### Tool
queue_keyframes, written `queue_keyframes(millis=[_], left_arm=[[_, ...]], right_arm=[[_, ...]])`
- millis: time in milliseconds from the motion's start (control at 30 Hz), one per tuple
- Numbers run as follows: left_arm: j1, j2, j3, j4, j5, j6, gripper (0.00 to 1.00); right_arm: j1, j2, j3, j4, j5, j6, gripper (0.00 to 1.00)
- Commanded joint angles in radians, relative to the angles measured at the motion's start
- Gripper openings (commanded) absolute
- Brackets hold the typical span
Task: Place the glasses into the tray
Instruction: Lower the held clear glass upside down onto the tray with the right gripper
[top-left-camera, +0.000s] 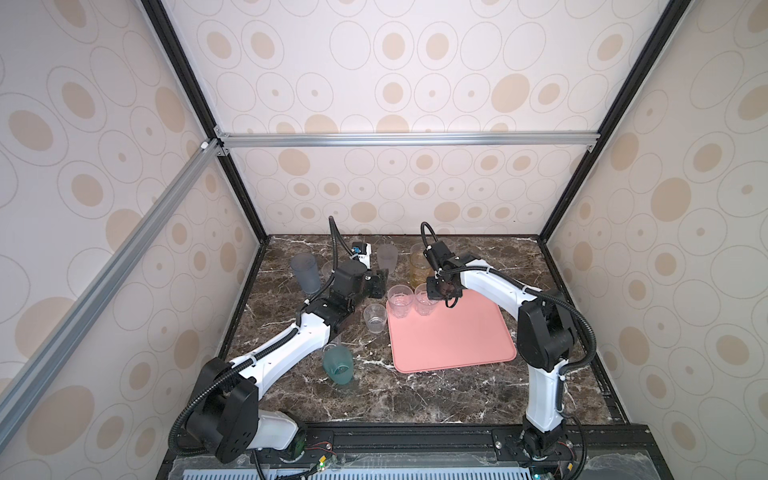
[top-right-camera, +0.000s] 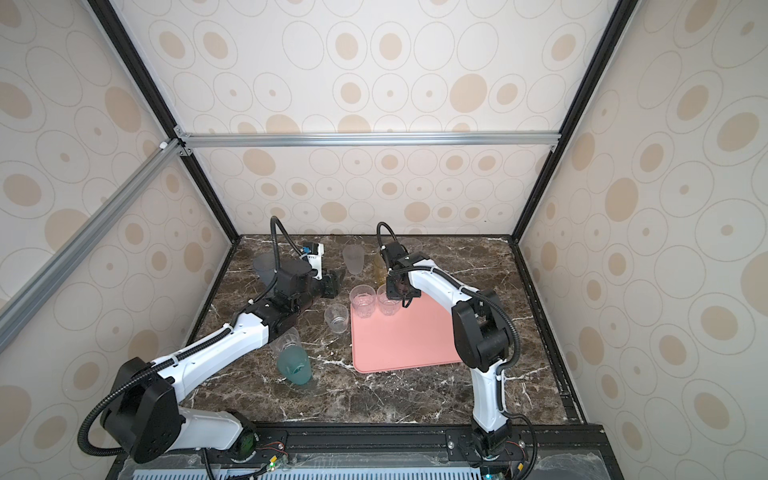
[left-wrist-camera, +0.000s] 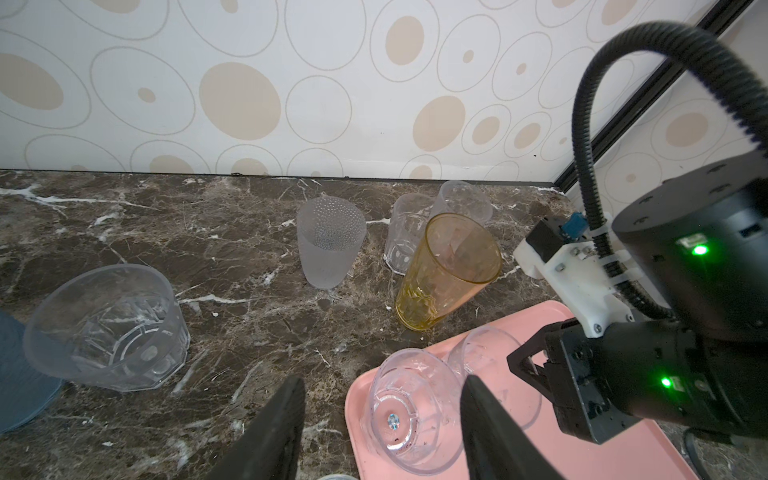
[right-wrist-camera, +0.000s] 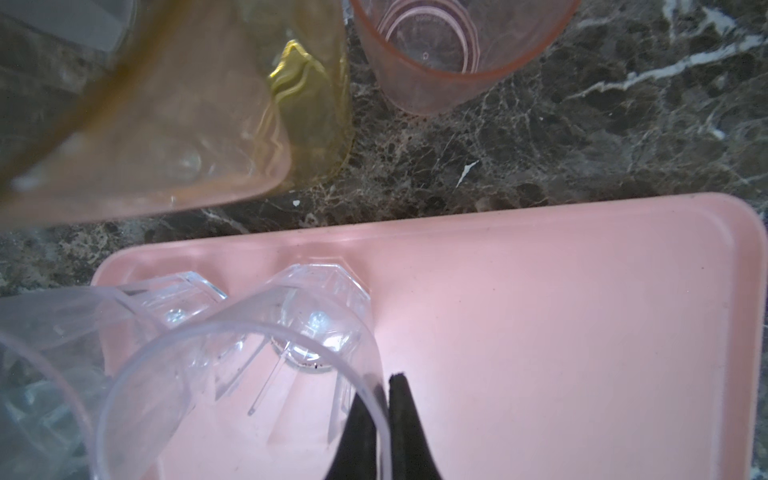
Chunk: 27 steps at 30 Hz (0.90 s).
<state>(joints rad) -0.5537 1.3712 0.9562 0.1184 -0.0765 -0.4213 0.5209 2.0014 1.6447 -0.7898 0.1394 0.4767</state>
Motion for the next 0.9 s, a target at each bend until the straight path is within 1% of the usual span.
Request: queue_keyframes(millis=[0, 233, 400, 500, 533, 667, 733, 867], left_arm=[[-0.004, 0.009, 0.010, 0.003, -0.001, 0.006, 0.60], [-0.002, 0.002, 0.009, -0.003, -0.006, 0.009, 0.60], [-0.003, 0.004, 0.008, -0.002, -0.007, 0.005, 0.60], [-0.003, 0.008, 0.011, -0.004, -0.005, 0.003, 0.60], [-0.003, 0.009, 0.012, -0.007, -0.005, 0.002, 0.60], [-0.003, 0.005, 0.016, -0.022, -0.017, 0.016, 0.60], [-0.002, 0.009, 0.028, -0.044, -0.036, 0.035, 0.60], [0.008, 0.028, 0.097, -0.154, -0.110, 0.087, 0.60]], right_arm=[[-0.006, 0.026, 0.023, -0.043, 0.025, -0.020, 0.00], [-0.009, 0.028, 0.030, -0.049, 0.051, -0.024, 0.01], [-0.013, 0.023, 0.027, -0.045, 0.048, -0.032, 0.02], [-0.012, 0.036, 0.035, -0.053, 0.040, -0.030, 0.04], [-0.012, 0.036, 0.034, -0.050, 0.030, -0.030, 0.06], [-0.012, 0.028, 0.042, -0.046, -0.005, -0.038, 0.25], [-0.013, 0.020, 0.057, -0.063, -0.012, -0.041, 0.32], [-0.012, -0.028, 0.076, -0.093, -0.039, -0.047, 0.41]])
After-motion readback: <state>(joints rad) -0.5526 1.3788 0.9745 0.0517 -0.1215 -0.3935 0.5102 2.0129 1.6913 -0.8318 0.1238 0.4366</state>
